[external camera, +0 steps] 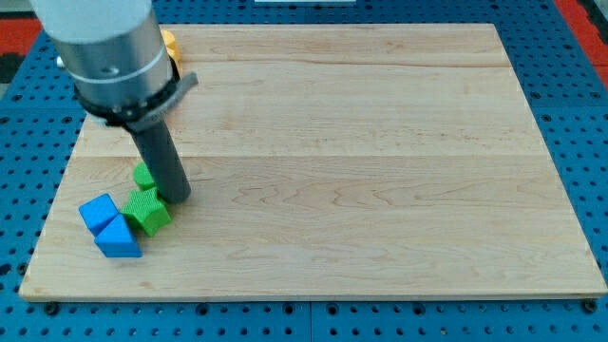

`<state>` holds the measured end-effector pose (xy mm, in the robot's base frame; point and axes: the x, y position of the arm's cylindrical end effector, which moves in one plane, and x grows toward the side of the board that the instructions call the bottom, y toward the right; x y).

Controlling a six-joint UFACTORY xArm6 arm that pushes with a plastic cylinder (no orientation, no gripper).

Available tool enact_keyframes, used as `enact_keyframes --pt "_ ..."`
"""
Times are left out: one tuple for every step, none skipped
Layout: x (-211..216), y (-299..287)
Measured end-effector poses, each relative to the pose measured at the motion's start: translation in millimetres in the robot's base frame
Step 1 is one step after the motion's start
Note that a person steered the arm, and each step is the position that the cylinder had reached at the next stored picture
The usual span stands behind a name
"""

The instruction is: Place the green circle below the red circle

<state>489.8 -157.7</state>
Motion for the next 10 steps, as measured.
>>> enact_keyframes --pt "-16 -26" --pt "0 -26" --pt "11 -53" --pt "-9 -66" --pt "-21 -71" --pt "-22 -101" --pt "-29 -110" --pt "-36 -82" --pt "-36 -66" --pt "-5 -36"
